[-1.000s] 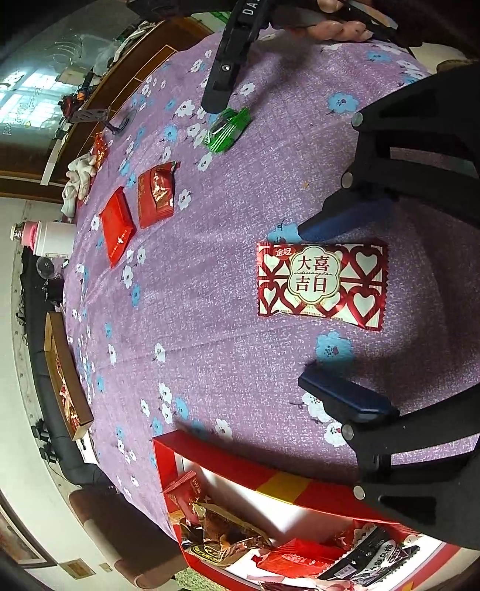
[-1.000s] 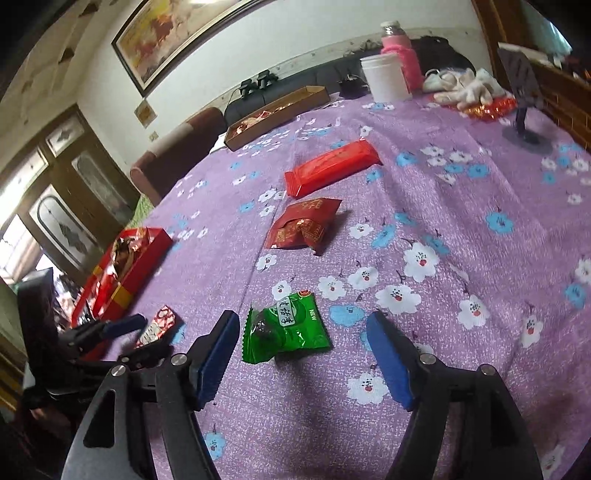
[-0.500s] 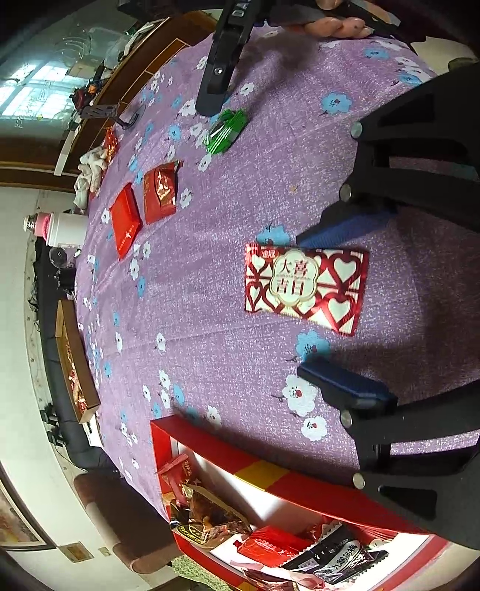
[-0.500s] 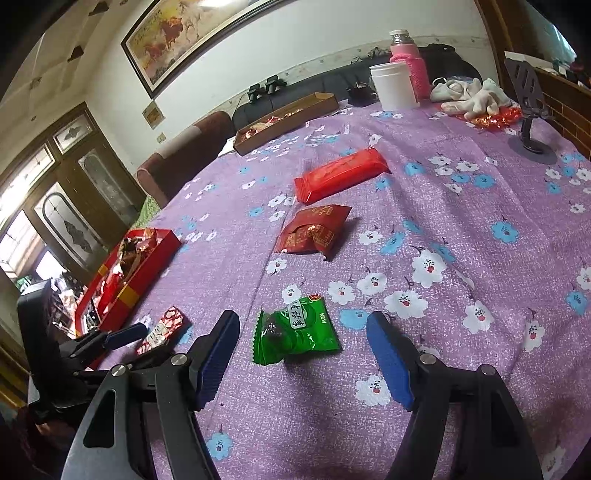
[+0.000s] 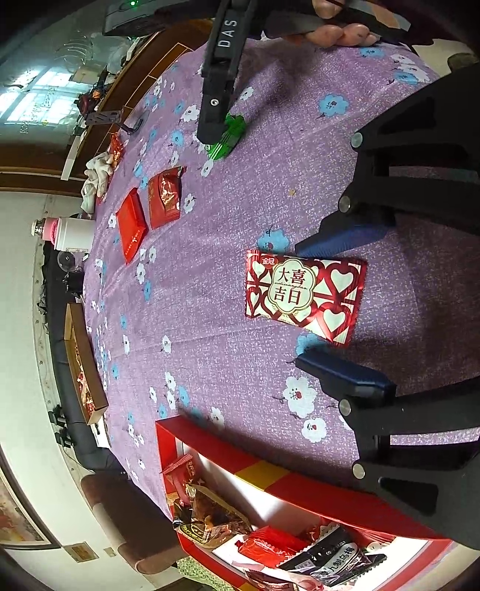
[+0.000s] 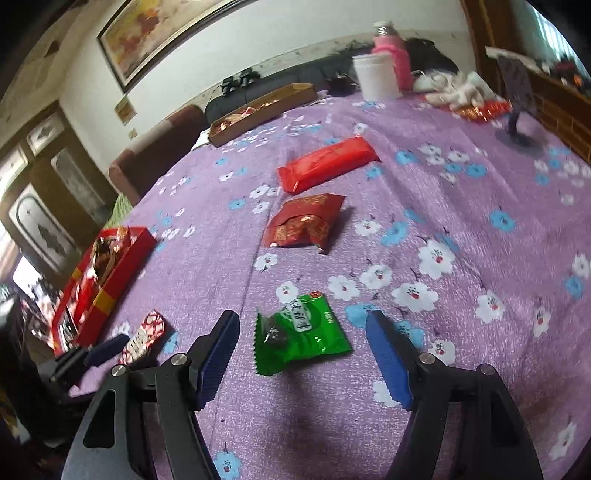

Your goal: Organize snacks

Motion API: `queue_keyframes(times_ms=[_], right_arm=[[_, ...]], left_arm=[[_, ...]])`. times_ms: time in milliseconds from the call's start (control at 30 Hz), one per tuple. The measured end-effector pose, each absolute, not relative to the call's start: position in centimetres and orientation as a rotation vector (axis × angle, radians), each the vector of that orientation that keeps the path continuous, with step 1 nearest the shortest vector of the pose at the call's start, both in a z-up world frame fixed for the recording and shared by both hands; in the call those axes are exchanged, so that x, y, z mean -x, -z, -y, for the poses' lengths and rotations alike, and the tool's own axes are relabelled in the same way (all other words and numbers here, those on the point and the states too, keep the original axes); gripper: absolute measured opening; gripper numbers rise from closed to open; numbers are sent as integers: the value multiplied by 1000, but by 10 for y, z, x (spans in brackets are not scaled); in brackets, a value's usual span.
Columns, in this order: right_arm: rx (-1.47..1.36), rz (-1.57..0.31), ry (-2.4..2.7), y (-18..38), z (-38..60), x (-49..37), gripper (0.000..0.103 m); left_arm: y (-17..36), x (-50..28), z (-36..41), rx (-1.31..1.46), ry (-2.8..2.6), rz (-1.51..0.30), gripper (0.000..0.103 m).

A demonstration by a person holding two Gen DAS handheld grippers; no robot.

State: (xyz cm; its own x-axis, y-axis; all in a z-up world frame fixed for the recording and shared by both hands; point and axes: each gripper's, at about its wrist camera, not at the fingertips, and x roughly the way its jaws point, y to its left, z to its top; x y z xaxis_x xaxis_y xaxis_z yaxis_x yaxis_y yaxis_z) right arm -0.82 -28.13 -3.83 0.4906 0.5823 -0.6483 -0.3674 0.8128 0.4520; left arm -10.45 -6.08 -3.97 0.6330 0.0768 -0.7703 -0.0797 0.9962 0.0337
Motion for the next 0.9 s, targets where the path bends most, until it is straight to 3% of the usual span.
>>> queue_keyframes(times_ms=[633,900], right_arm=[[-11,-895,-451,36,249,19,63],[56,-905,-441,36,241,21,66]], left_arm=[[41,110,62,15,-95,-845,53],[43,107,65,12,-77,-859,75]])
